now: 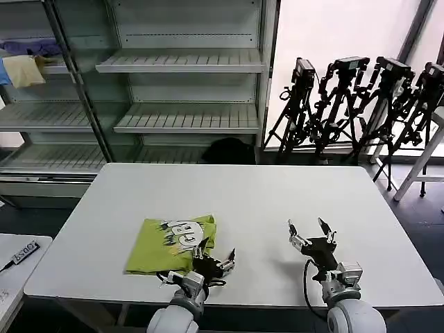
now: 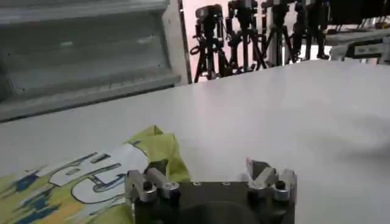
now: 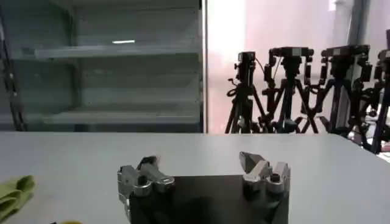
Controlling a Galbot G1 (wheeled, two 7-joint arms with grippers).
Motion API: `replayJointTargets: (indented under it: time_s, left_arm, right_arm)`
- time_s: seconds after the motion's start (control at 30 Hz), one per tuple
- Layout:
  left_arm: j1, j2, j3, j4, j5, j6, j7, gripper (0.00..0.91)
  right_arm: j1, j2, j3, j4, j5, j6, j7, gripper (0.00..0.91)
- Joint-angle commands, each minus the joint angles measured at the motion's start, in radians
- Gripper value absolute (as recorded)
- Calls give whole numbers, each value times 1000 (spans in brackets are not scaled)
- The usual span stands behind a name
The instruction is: Fold and organize the clothes.
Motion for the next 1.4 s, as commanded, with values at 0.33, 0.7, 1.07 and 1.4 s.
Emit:
replayJointTargets:
  time_s: [0.33, 0.7, 1.07, 1.4]
  left_arm:
    - [-29, 161, -365, -220, -420, -148, 68, 907]
    - [69, 328, -638, -36, -434, -108, 102, 907]
    - [50, 253, -548, 9, -408, -10, 103, 907]
    - [55, 221, -504, 27, -448, 38, 84, 907]
  right_arm:
    - [0, -7, -6, 15, 1, -5, 0, 907]
    - [14, -26, -36, 24, -32, -29, -5, 907]
    - [5, -18, -30, 18, -41, -20, -4, 907]
    - [14, -10, -32, 0, -43, -12, -5, 907]
